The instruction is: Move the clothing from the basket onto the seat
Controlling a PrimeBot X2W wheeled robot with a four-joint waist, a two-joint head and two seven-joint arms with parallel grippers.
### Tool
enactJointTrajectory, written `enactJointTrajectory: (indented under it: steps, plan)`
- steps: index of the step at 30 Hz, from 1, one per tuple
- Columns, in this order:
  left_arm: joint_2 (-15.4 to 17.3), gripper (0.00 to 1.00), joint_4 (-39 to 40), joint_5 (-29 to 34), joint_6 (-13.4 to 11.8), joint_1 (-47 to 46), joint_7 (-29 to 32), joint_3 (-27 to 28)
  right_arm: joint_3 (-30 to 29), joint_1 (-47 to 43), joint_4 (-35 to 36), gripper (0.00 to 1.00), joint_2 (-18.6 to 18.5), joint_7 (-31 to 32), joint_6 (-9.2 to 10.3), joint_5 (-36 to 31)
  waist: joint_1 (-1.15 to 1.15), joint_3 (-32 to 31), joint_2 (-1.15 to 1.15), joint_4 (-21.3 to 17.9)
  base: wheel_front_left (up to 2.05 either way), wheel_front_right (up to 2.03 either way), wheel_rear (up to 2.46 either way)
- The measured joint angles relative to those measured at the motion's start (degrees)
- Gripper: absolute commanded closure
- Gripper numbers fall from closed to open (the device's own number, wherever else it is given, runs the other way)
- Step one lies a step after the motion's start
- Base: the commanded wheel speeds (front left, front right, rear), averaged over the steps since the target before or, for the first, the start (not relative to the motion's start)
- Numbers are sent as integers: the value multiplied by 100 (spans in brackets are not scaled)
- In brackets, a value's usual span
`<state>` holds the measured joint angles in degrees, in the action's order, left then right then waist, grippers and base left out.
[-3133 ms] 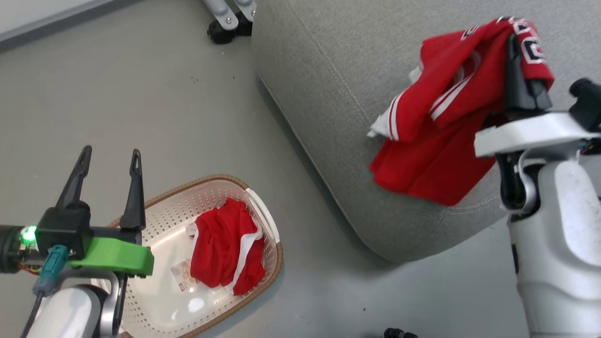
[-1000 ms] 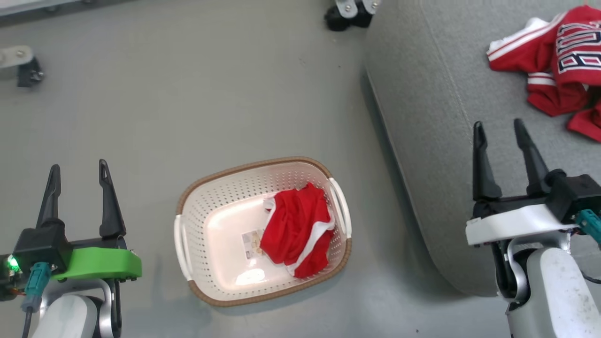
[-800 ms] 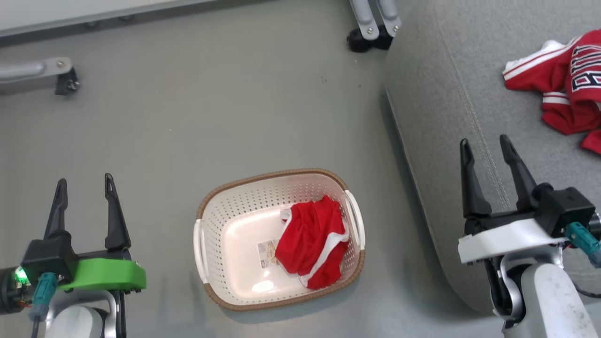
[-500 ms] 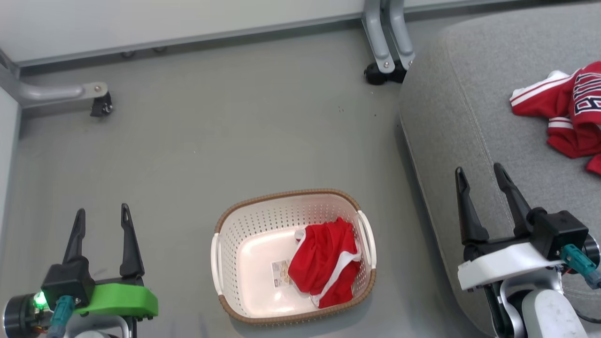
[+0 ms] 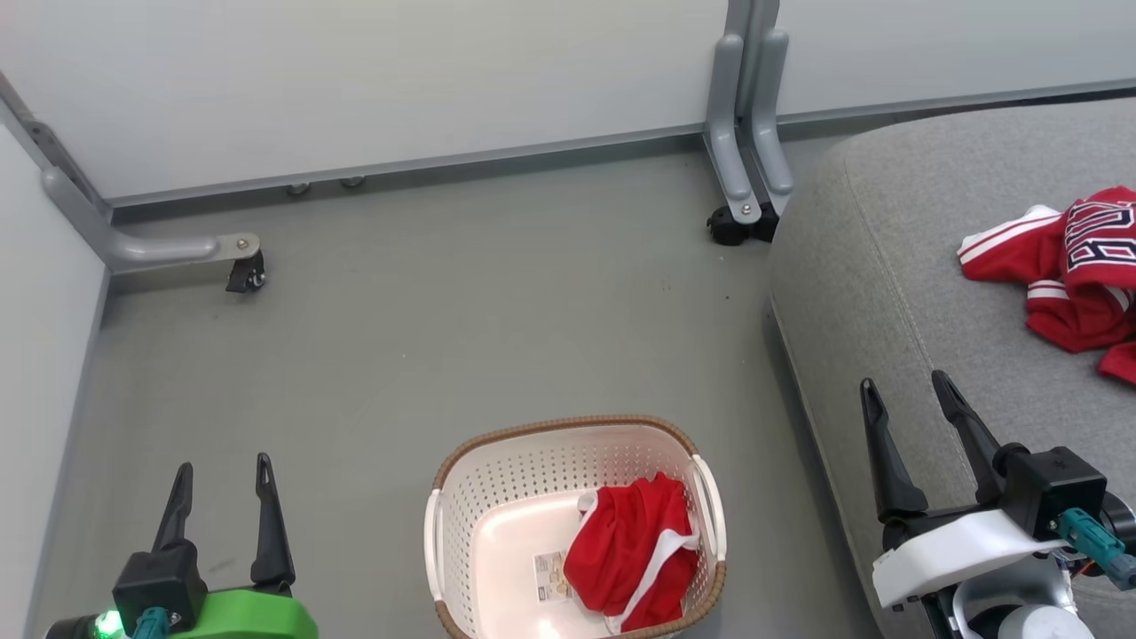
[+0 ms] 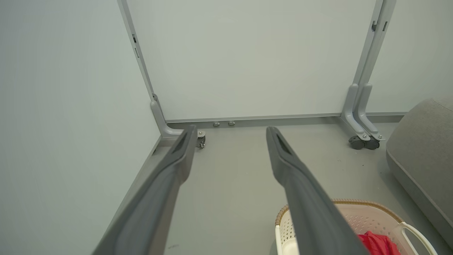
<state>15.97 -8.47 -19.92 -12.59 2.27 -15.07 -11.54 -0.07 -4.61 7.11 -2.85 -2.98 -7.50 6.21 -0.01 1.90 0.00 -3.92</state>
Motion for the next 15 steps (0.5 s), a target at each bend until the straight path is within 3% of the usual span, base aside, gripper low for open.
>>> enactJointTrajectory:
  steps: [15]
  plan:
    - [-76, 0, -110, 90, 121, 69, -8, -26, 35, -106, 131, 0, 0, 146, 0, 5, 0, -168, 0, 82, 0, 0, 0]
